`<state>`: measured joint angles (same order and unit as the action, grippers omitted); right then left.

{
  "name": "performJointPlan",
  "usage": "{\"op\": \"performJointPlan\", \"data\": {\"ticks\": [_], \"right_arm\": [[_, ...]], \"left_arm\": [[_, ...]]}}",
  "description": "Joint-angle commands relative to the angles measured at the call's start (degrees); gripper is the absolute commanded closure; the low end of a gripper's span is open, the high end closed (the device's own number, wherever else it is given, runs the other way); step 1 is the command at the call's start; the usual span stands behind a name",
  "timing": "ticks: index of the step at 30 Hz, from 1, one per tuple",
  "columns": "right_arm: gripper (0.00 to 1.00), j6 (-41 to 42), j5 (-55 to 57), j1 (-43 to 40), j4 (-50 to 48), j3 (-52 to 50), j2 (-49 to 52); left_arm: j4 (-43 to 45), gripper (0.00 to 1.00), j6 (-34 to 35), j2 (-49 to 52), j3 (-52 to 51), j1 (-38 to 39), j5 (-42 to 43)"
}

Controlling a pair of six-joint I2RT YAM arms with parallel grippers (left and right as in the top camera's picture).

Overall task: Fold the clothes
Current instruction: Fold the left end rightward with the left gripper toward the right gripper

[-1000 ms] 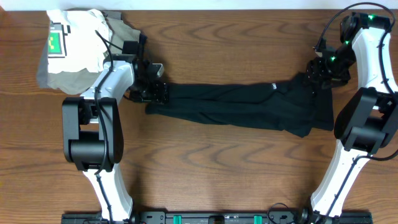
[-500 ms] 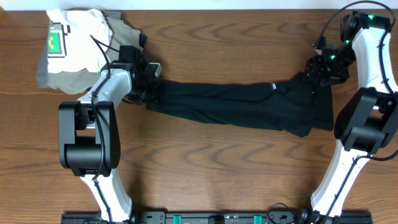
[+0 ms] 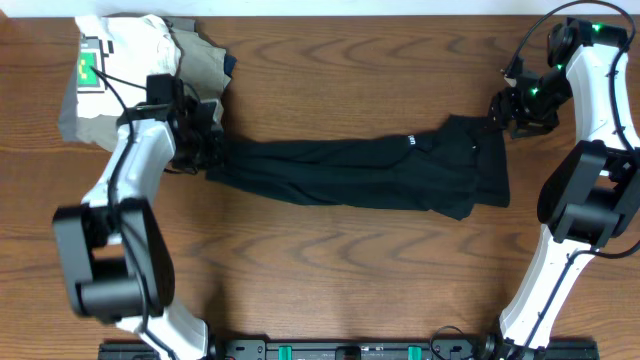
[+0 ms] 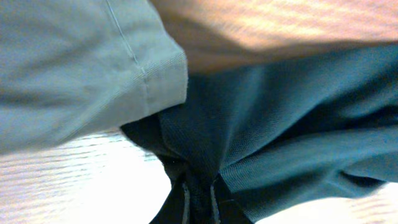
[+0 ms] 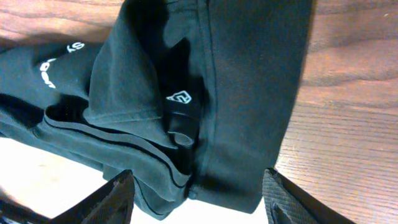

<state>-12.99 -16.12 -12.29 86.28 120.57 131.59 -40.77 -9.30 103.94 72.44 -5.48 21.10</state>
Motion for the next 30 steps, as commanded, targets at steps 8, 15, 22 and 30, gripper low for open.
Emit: {"op": "performJointPlan", "data": {"ticks": [8, 15, 22, 30], "right_arm": [[0.34, 0.35, -0.9, 0.74, 0.04, 1.03, -0.02], [0.34, 0.74, -0.92, 0.74, 0.04, 1.03, -0.02], [0.33, 0.74, -0.94, 0.74, 0.02, 1.03, -0.02], [0.32, 0.72, -0.92, 0.79, -0.11, 1.03, -0.02]], "left_arm": [[1.05, 0.94, 1.07, -3.63, 0.22, 8.2, 2.45], [7.32, 0.94, 5.2, -3.61, 0.22, 18.38, 2.45], [15.06, 0.94, 7.32, -2.6, 0.22, 25.64, 2.27], [23.19, 0.94, 9.46, 0.72, 0.22, 32.37, 2.27]]}}
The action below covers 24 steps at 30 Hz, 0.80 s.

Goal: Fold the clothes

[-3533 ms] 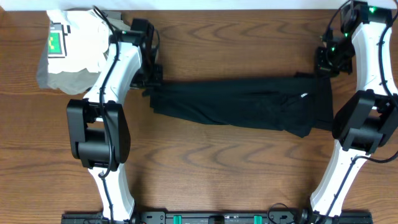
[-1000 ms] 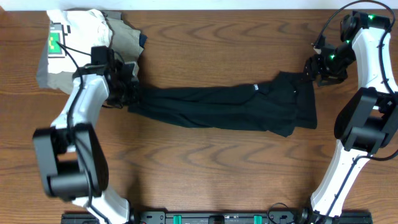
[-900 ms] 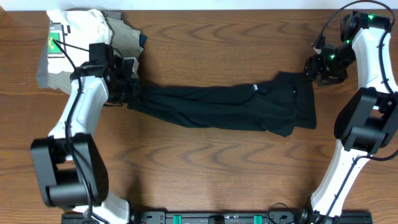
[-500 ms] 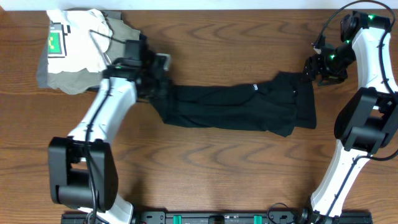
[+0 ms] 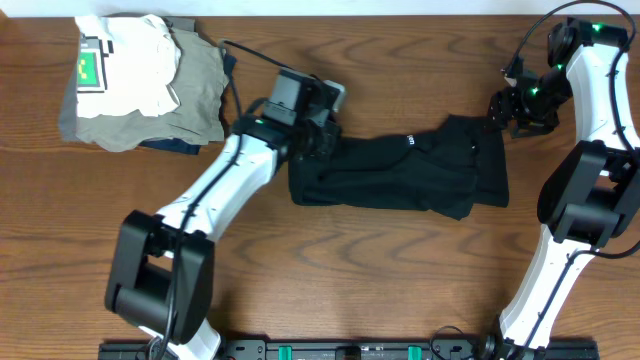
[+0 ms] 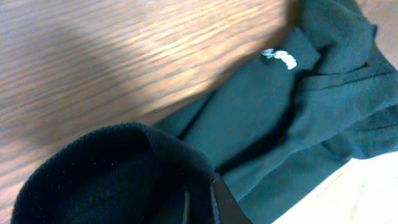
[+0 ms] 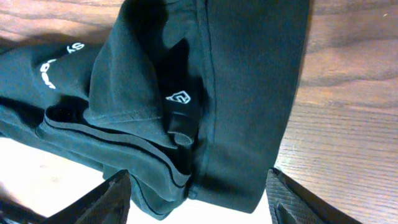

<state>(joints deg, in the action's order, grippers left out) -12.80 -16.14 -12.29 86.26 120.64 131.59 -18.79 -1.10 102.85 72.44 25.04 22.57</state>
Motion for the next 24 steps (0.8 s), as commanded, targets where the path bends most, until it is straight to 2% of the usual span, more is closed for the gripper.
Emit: {"op": "performJointPlan", "data": {"ticks": [1, 12, 13, 16, 17, 18, 21, 24], "right_arm": [[0.32, 0.52, -0.9, 0.79, -0.13, 0.96, -0.02], [0.31, 0.52, -0.87, 0.85, -0.26, 0.96, -0.02], [0.31, 0.52, -0.87, 0.85, -0.24, 0.96, -0.02], [0.31, 0.52, -0.87, 0.87, -0.22, 0.96, -0.02], [0.31, 0.52, -0.87, 0.9, -0.22, 0.96, -0.02], [0.31, 0.52, -0.87, 0.92, -0.22, 0.96, -0.02], [0.31, 0.52, -0.87, 0.9, -0.22, 0.96, -0.02], [0.31, 0.52, -0.87, 0.92, -0.13, 0.96, -0.02]], "left_arm": [[1.81, 0.94, 1.44, 2.32, 0.22, 2.45, 0.81], [6.93, 0.94, 3.41, 4.87, 0.22, 8.26, 0.83], [7.5, 0.85, 3.82, 4.87, 0.22, 8.61, 0.83], [8.79, 0.17, 6.97, 4.85, 0.24, 9.14, 1.09], [8.87, 0.05, 7.82, 4.83, 0.39, 9.11, 1.75], [8.79, 0.02, 7.91, 4.83, 0.76, 9.11, 3.04], [7.3, 0.02, 8.7, 3.93, 2.43, 8.5, 7.54], [4.94, 0.02, 8.9, 1.73, 3.48, 7.87, 8.0]]}}
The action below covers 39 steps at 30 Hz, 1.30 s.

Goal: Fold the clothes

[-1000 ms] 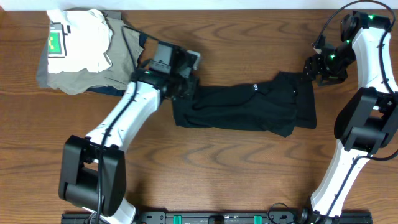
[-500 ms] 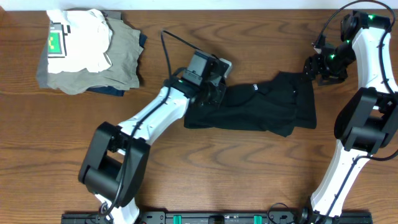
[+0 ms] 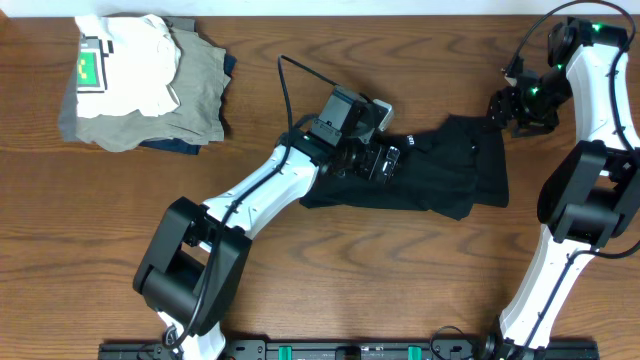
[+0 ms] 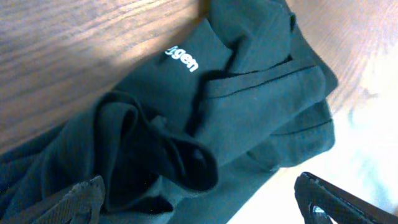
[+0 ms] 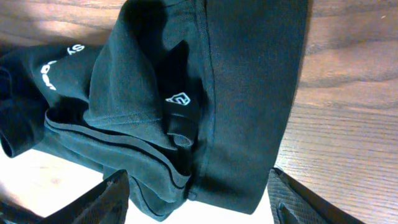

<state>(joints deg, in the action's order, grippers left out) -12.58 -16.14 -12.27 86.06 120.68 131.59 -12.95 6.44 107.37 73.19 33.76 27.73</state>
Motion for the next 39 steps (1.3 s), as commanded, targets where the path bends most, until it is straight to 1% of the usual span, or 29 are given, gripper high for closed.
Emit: {"op": "performJointPlan", "data": {"ticks": [1, 4, 9, 12, 13, 14, 15, 18, 19, 21, 23, 24, 30, 32, 34, 36, 39], "right_arm": [[0.31, 0.31, -0.87, 0.9, 0.07, 0.92, -0.02], [0.31, 0.31, -0.87, 0.94, 0.07, 0.92, -0.02], [0.31, 0.31, -0.87, 1.05, 0.0, 0.92, -0.02], [0.31, 0.31, -0.9, 1.09, -0.17, 0.92, -0.02], [0.31, 0.33, -0.96, 1.16, -0.22, 0.92, -0.02], [0.32, 0.33, -1.2, 1.22, -0.31, 0.92, -0.02], [0.32, 0.33, -1.46, 1.22, -0.39, 0.92, -0.02], [0.33, 0.33, -1.49, 1.27, -0.42, 0.92, -0.02], [0.33, 0.33, -1.49, 1.27, -0.46, 0.92, -0.02], [0.33, 0.33, -1.49, 1.27, -0.46, 0.92, -0.02], [0.33, 0.33, -1.49, 1.25, -0.52, 0.92, -0.02], [0.34, 0.35, -1.49, 1.27, -0.57, 0.92, -0.02], [0.33, 2.23, -1.22, 1.25, -0.55, 0.92, -0.02], [0.29, 2.27, -1.22, 1.16, -0.57, 0.79, -0.02], [0.27, 2.25, -1.18, 1.03, -0.66, 0.52, -0.02], [0.22, 2.27, 0.02, 0.98, -1.29, -0.26, -0.02], [0.14, 2.29, 1.81, 0.81, -2.64, -1.73, -0.02]], "left_arm": [[-1.55, 0.02, 1.33, -3.61, 2.82, -1.16, 2.64], [-4.2, 0.02, 1.11, -4.61, 2.82, -2.27, -1.66], [-9.4, 0.02, -1.57, -4.26, 2.8, -3.23, -14.29], [-9.6, 0.02, -2.99, -2.91, 2.8, -3.15, -17.92], [-9.33, 0.0, -3.23, -2.1, 2.8, -3.15, -18.29], [-8.92, 0.03, -3.41, -1.05, 2.8, -3.15, -18.36], [-8.48, 0.1, -3.41, -0.04, 2.8, -3.17, -18.36], [-7.26, 0.34, -3.37, 3.26, 2.8, -3.08, -18.01], [-7.1, 0.4, -3.3, 4.15, 2.8, -2.91, -17.46], [-7.13, 0.55, -3.32, 5.46, 2.8, -2.27, -16.37], [-7.13, 0.65, -3.32, 6.49, 2.8, -1.2, -16.24], [-7.06, 0.67, -3.32, 6.99, 2.8, -0.55, -16.24], [-6.67, 0.67, -3.15, 7.93, 2.82, 2.34, -16.33], [-6.73, 0.63, -1.36, 7.21, 3.08, 2.36, -16.41], [-7.61, 0.5, 0.35, 5.97, 3.63, 1.9, -16.39], [-9.7, 0.36, 0.85, 4.35, 4.74, 1.29, -16.39], [-13.88, 0.21, 0.74, 1.11, 6.73, 0.26, -16.44]]}}
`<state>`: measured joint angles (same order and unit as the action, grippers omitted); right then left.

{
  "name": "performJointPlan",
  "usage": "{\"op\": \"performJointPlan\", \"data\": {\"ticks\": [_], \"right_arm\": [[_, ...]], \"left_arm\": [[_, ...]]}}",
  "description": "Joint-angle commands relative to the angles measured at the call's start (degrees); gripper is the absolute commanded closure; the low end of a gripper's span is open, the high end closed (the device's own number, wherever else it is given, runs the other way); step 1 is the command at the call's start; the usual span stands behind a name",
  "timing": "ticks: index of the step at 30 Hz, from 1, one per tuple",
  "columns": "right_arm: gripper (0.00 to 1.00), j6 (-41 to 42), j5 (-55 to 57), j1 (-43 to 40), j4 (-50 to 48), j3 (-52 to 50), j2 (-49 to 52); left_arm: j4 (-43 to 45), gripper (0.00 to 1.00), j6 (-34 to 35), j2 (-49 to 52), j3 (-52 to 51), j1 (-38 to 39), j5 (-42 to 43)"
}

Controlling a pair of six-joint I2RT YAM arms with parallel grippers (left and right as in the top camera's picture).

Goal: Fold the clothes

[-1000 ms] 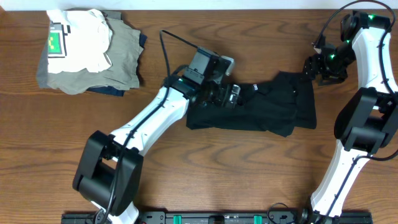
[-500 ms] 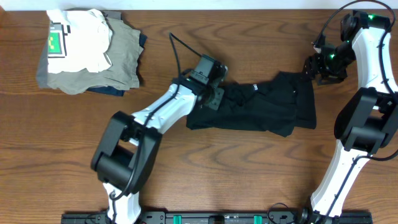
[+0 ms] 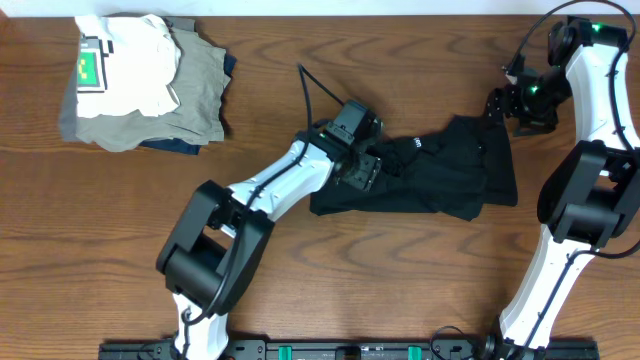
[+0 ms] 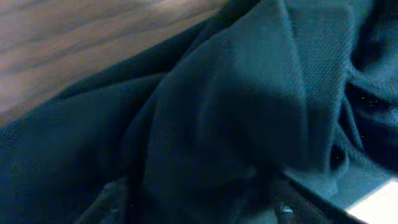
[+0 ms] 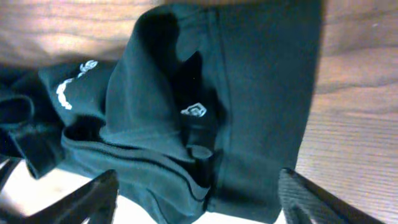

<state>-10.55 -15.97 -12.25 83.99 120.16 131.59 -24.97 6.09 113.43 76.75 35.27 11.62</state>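
A black garment (image 3: 440, 175) lies bunched on the table right of centre, its left end doubled over onto the middle. My left gripper (image 3: 367, 165) sits low on that doubled part. In the left wrist view dark cloth (image 4: 217, 112) fills the frame, and the jaws (image 4: 198, 205) stand apart with cloth between them. My right gripper (image 3: 503, 105) hovers open over the garment's right end (image 5: 249, 93), where a small white logo shows; its fingers (image 5: 93, 199) hold nothing.
A stack of folded clothes (image 3: 140, 85), white and grey on top, lies at the far left corner. The wooden table (image 3: 300, 280) stretches bare in front of the garment. Both arm bases stand at the near edge.
My left gripper has dropped close onto the doubled cloth, with its fingers less widely spread. The garment's right end has shifted slightly to the right. The right gripper stays open above it.
At first the garment lay stretched long, my left gripper shut on its left end beside the stack. Then that end was held further right, over the garment's middle. Then the left gripper was open above the released fold, and now it sits down in the cloth.
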Motion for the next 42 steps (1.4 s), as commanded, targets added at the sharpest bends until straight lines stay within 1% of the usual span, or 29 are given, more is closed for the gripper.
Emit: {"op": "performJointPlan", "data": {"ticks": [1, 6, 10, 14, 16, 20, 23, 30, 32, 34, 37, 39, 41, 42], "right_arm": [[0.14, 0.26, 1.92, 0.63, -1.2, -1.77, -0.02], [0.12, 0.22, 2.19, -0.74, -6.36, -6.21, -0.02], [0.14, 0.2, 2.01, -1.18, -10.82, -11.69, -0.02], [0.15, 0.22, 2.05, -1.4, -15.04, -16.2, -0.02], [0.16, 0.26, 2.16, -1.64, -16.96, -17.88, -0.02], [0.16, 2.21, 5.33, -1.88, -20.83, -20.83, -0.02], [0.16, 4.02, 8.11, -1.88, -24.57, -23.58, -0.02], [0.24, 7.56, 11.72, -1.62, -29.88, -29.81, -0.02], [0.3, 7.78, 11.74, -1.62, -30.51, -30.64, -0.02], [0.47, 8.22, 11.69, -1.6, -30.75, -30.91, -0.02], [0.66, 8.9, 11.65, -1.62, -31.08, -30.8, -0.02], [0.83, 9.51, 11.56, -1.6, -31.06, -30.58, -0.02], [0.96, 9.97, 11.41, -1.6, -30.82, -30.29, -0.13], [0.99, 10.14, 11.41, -1.6, -30.42, -29.97, -0.15]], "left_arm": [[-2.69, 0.18, 1.11, -5.97, 3.5, -1.55, -0.33], [-6.32, 0.1, 1.11, -12.28, 3.85, -4.39, -0.35], [-9.42, 0.07, 1.09, -16.26, 3.85, -8.04, -1.36], [-12.68, 0.07, 0.59, -18.49, 3.85, -12.09, -5.51], [-14.14, 0.07, -0.98, -18.73, 3.85, -13.88, -5.51], [-17.18, 0.07, -1.57, -18.71, 3.85, -16.79, -5.73], [-18.45, 0.07, -1.77, -18.71, 3.85, -18.21, -5.77], [-19.15, 0.07, -1.97, -18.71, 3.85, -18.86, -6.36], [-19.15, 0.07, -1.97, -18.71, 3.85, -18.86, -6.36], [-19.15, 0.07, -1.97, -18.71, 3.85, -18.86, -6.36], [-19.15, 0.07, -1.99, -18.71, 3.85, -18.86, -6.38], [-19.15, 0.07, -1.99, -18.71, 3.85, -18.86, -6.93], [-19.19, 0.07, -1.97, -18.71, 3.85, -18.86, -8.22], [-19.21, 0.07, -1.99, -18.71, 3.85, -18.86, -8.57]]}}
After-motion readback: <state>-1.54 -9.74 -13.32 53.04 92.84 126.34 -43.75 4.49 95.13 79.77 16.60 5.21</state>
